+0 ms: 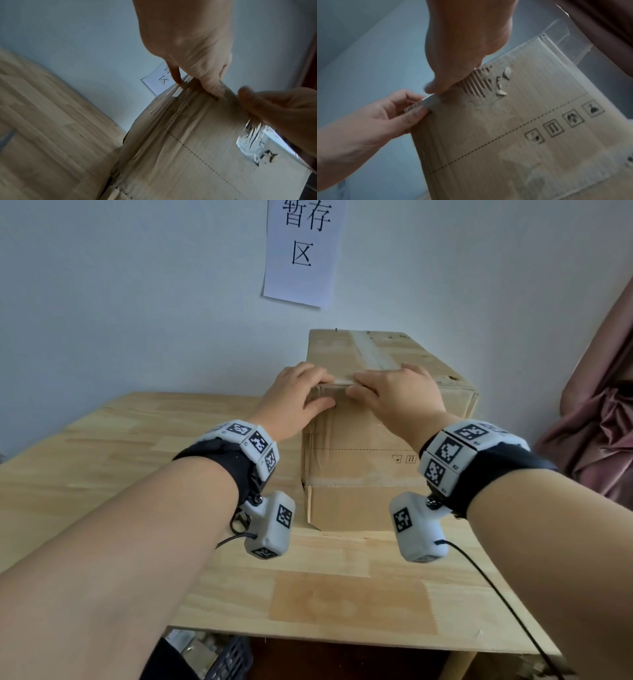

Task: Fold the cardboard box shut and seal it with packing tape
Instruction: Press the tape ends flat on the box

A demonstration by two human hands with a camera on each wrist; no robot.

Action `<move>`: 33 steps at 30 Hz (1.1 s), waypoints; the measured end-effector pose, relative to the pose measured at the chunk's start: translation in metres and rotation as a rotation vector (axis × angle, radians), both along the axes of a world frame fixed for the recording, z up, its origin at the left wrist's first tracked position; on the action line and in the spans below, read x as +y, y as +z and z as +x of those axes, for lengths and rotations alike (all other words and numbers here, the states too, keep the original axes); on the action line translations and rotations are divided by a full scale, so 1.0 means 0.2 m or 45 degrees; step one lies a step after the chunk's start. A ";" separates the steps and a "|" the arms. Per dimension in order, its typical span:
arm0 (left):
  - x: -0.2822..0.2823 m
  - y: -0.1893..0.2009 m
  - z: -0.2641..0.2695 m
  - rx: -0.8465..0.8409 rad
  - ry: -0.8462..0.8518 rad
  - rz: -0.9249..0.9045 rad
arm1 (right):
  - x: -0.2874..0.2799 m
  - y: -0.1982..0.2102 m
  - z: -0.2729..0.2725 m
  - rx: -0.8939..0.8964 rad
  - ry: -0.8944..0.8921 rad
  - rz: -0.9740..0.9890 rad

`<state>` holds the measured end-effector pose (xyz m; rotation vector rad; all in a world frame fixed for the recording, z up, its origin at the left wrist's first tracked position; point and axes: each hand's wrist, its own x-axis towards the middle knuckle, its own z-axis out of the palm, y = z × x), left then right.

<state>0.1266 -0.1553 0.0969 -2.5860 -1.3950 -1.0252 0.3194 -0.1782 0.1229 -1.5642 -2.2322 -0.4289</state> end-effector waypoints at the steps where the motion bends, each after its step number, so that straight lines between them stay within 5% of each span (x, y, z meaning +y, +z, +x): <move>1: 0.00 -0.01 -0.01 -0.036 -0.007 -0.016 | 0.00 -0.01 -0.01 0.001 -0.014 0.019; 5: -0.02 -0.01 0.02 -0.345 -0.013 -0.081 | -0.01 -0.06 -0.02 -0.072 -0.035 0.002; 13: -0.03 0.00 0.15 -0.501 0.170 -0.183 | -0.03 0.03 0.18 -0.366 -0.284 -0.017; 18: -0.04 0.00 0.14 -0.816 0.105 -0.427 | -0.02 0.03 0.20 -0.383 -0.233 -0.087; 28: -0.10 0.00 0.13 -1.187 0.206 -0.341 | -0.05 -0.01 0.05 -0.404 -0.154 0.036; 30: -0.10 0.00 0.08 -1.094 0.262 -0.253 | -0.06 -0.02 0.00 -0.407 -0.124 0.060; 33: -0.11 0.04 0.04 -0.429 0.567 0.021 | -0.08 -0.02 -0.03 -0.385 -0.094 0.071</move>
